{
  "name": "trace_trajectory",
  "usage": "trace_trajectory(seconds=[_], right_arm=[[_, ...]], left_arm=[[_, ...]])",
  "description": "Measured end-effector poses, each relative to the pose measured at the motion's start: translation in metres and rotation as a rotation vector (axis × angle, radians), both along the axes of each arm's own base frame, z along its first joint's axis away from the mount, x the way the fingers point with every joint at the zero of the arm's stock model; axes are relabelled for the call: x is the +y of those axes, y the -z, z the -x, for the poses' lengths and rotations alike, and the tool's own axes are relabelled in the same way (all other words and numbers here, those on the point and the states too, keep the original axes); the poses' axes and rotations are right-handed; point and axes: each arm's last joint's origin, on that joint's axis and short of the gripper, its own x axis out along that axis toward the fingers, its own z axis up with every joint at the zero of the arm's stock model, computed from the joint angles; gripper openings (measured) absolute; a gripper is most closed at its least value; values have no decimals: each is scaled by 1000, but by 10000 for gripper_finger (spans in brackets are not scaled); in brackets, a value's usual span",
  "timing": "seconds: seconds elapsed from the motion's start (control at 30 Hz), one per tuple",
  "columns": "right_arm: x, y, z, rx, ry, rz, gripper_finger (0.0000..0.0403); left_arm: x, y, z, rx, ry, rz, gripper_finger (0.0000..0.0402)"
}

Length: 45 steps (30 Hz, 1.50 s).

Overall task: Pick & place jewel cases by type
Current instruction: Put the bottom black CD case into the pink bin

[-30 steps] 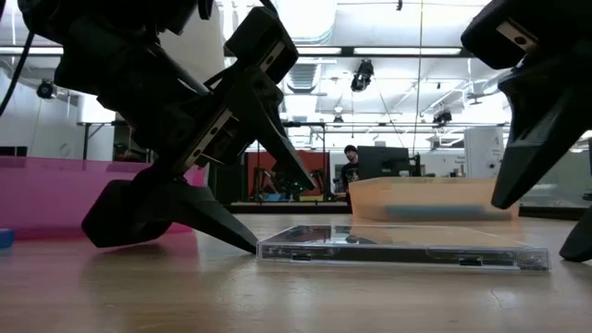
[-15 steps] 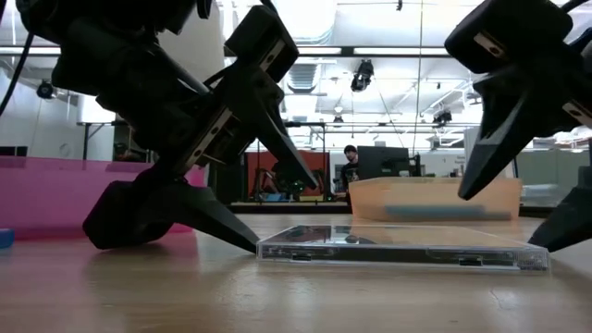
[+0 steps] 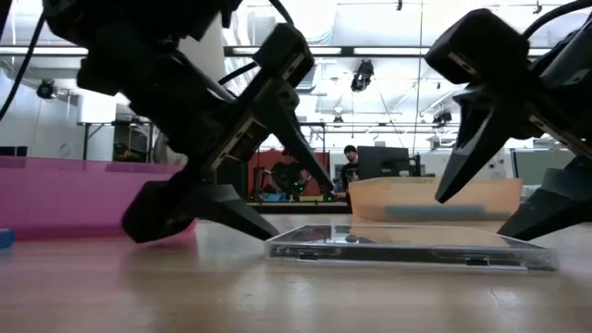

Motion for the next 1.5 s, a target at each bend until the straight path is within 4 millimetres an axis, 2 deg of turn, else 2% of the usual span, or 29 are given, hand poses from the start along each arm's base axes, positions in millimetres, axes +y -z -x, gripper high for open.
trace_trajectory(seconds=[0.27,1.5], right_arm=[[-4,0,-3,4,-14,18,242],[8,-27,-19,-61,-107,51,233]], left_arm=[[1,-9,-9,-22,34,-20,236],[2,-6,-5,16,49,-31,236]])
